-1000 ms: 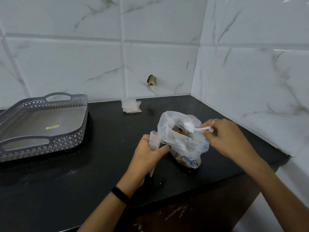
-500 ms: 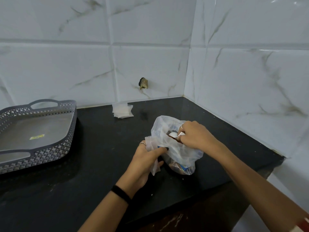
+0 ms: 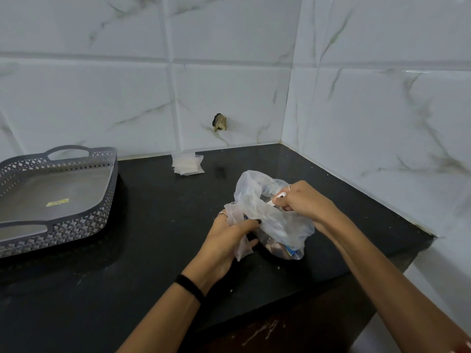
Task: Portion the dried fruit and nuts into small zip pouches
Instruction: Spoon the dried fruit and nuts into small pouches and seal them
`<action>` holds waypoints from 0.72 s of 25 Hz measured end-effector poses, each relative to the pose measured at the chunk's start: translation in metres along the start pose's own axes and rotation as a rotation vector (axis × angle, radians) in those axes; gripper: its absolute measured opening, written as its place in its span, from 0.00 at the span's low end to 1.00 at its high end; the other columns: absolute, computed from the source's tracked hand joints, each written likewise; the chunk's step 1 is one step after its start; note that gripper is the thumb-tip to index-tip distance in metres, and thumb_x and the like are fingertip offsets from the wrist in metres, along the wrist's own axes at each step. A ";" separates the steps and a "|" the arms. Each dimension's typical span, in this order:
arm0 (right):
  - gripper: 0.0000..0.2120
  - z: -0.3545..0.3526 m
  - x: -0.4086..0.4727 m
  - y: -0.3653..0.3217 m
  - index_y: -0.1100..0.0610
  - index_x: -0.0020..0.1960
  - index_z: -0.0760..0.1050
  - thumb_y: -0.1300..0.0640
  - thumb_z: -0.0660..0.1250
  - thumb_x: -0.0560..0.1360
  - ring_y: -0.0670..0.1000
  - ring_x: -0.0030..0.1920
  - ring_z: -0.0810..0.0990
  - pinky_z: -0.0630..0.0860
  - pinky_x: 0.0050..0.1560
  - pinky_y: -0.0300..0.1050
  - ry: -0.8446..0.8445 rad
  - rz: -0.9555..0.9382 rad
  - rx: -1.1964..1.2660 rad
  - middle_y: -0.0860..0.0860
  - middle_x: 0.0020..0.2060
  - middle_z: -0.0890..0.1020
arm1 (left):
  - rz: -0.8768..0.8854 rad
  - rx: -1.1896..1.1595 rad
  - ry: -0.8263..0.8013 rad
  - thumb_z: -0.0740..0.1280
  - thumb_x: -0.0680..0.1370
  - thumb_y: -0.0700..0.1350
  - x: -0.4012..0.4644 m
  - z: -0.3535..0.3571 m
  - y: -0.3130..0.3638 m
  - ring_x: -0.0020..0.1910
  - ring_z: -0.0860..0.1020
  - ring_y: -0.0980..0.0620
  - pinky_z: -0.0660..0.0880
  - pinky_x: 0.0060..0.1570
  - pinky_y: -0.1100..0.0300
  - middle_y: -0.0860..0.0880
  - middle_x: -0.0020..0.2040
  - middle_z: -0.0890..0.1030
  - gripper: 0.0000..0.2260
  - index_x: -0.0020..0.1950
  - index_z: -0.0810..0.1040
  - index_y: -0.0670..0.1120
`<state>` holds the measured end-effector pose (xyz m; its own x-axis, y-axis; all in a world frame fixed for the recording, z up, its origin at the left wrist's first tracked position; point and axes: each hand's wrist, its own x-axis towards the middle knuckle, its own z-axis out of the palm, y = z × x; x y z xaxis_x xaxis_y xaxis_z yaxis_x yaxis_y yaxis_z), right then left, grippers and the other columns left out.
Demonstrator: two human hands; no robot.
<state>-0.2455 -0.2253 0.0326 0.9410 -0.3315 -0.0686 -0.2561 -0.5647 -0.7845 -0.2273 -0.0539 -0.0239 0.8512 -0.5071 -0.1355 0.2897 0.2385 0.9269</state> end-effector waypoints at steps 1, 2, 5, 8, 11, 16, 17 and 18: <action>0.10 0.003 -0.001 0.000 0.65 0.33 0.74 0.62 0.66 0.72 0.49 0.30 0.64 0.61 0.38 0.45 0.010 -0.007 0.005 0.51 0.24 0.67 | -0.004 -0.003 0.006 0.68 0.75 0.34 0.000 0.001 0.000 0.56 0.82 0.46 0.78 0.57 0.45 0.42 0.57 0.83 0.16 0.62 0.76 0.43; 0.12 0.004 -0.002 0.000 0.62 0.31 0.72 0.62 0.66 0.72 0.49 0.30 0.64 0.61 0.38 0.45 0.015 -0.009 0.014 0.51 0.24 0.67 | -0.003 -0.014 0.009 0.68 0.75 0.33 0.000 0.002 0.000 0.56 0.82 0.45 0.79 0.57 0.45 0.41 0.57 0.82 0.16 0.62 0.76 0.43; 0.16 -0.001 -0.007 -0.001 0.58 0.27 0.75 0.62 0.67 0.74 0.45 0.26 0.67 0.64 0.36 0.40 0.013 0.006 0.105 0.46 0.19 0.70 | 0.002 -0.054 0.022 0.67 0.75 0.32 0.000 0.002 0.001 0.56 0.82 0.44 0.80 0.53 0.46 0.41 0.57 0.82 0.17 0.63 0.75 0.43; 0.07 -0.004 -0.010 0.002 0.64 0.41 0.80 0.61 0.67 0.75 0.45 0.26 0.64 0.62 0.33 0.38 0.008 0.063 0.255 0.48 0.21 0.69 | 0.010 -0.050 -0.005 0.67 0.75 0.32 -0.002 0.002 0.002 0.57 0.81 0.43 0.80 0.53 0.46 0.40 0.58 0.82 0.18 0.64 0.75 0.42; 0.06 -0.005 -0.010 0.008 0.62 0.44 0.81 0.60 0.66 0.75 0.46 0.27 0.63 0.62 0.31 0.38 0.017 0.150 0.446 0.48 0.22 0.69 | 0.016 -0.049 -0.018 0.68 0.75 0.32 -0.005 0.002 0.004 0.56 0.82 0.45 0.80 0.53 0.47 0.42 0.58 0.82 0.19 0.65 0.74 0.44; 0.08 -0.019 -0.018 0.011 0.64 0.44 0.81 0.60 0.65 0.74 0.46 0.24 0.63 0.64 0.32 0.39 0.032 0.191 0.659 0.49 0.22 0.68 | 0.011 0.003 0.017 0.71 0.74 0.36 -0.003 -0.003 0.000 0.58 0.81 0.47 0.79 0.56 0.45 0.45 0.61 0.81 0.23 0.67 0.72 0.48; 0.08 -0.022 -0.020 0.011 0.62 0.42 0.81 0.60 0.65 0.74 0.46 0.24 0.62 0.64 0.32 0.40 0.029 0.198 0.695 0.49 0.22 0.68 | 0.012 0.024 0.024 0.71 0.73 0.37 -0.003 -0.004 -0.001 0.59 0.80 0.47 0.79 0.56 0.45 0.46 0.61 0.80 0.24 0.67 0.71 0.48; 0.09 -0.025 -0.023 0.010 0.60 0.38 0.81 0.60 0.65 0.74 0.46 0.24 0.62 0.64 0.33 0.40 0.028 0.205 0.728 0.49 0.22 0.68 | 0.016 0.043 0.041 0.72 0.73 0.38 -0.003 -0.005 -0.002 0.59 0.80 0.47 0.79 0.56 0.46 0.46 0.61 0.80 0.24 0.67 0.71 0.49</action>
<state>-0.2748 -0.2419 0.0414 0.8819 -0.4005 -0.2486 -0.2053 0.1483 -0.9674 -0.2285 -0.0484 -0.0266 0.8728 -0.4693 -0.1337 0.2573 0.2098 0.9433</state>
